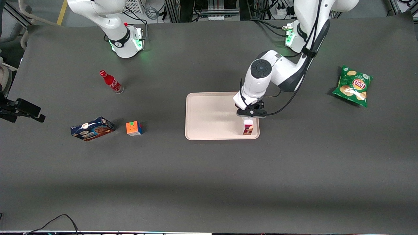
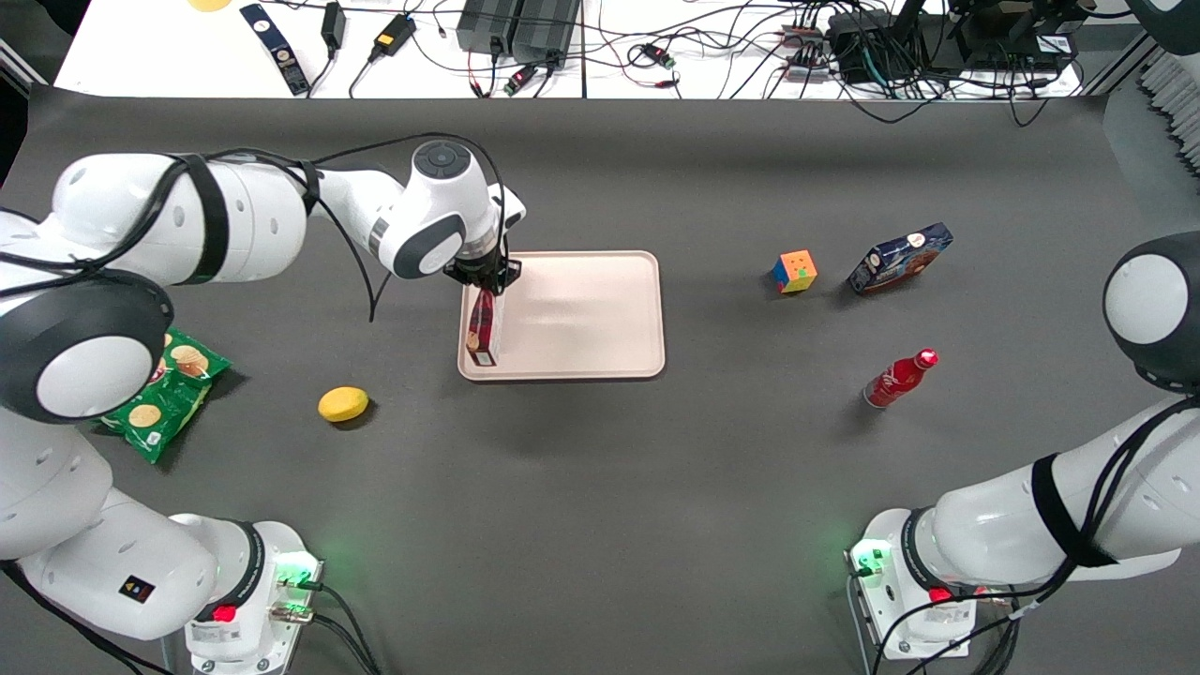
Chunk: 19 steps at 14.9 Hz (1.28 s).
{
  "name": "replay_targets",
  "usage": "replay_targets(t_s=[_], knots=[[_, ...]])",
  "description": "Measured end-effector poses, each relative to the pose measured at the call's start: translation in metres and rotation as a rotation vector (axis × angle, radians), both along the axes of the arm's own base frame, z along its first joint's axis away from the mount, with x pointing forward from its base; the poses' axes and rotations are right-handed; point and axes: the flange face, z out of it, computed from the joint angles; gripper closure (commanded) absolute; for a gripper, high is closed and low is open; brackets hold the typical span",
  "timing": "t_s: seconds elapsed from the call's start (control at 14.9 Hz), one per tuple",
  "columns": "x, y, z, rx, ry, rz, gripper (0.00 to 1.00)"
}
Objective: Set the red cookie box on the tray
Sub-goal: 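Lift the cookie box upright and carry it over the white tray, then lower the cookie box onto the tray and open the left gripper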
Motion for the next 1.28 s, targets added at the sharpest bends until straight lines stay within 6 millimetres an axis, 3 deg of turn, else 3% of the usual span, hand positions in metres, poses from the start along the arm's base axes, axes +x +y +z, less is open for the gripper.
replay_targets(t_s=[0.47, 0.6, 0.67, 0.81, 0.94, 1.28], knots=[[-0.001, 0.002, -0.012, 0.0, 0.007, 0.002, 1.0], [-0.001, 0.003, -0.015, 0.0, 0.008, 0.005, 0.84], [0.0, 0.003, -0.016, 0.001, 0.009, 0.006, 0.81], [0.0, 0.004, -0.018, 0.0, 0.008, 0.008, 0.61], [0.002, 0.005, -0.019, -0.001, 0.007, 0.012, 0.0], [0.01, 0.007, -0.012, -0.018, -0.022, 0.023, 0.0]])
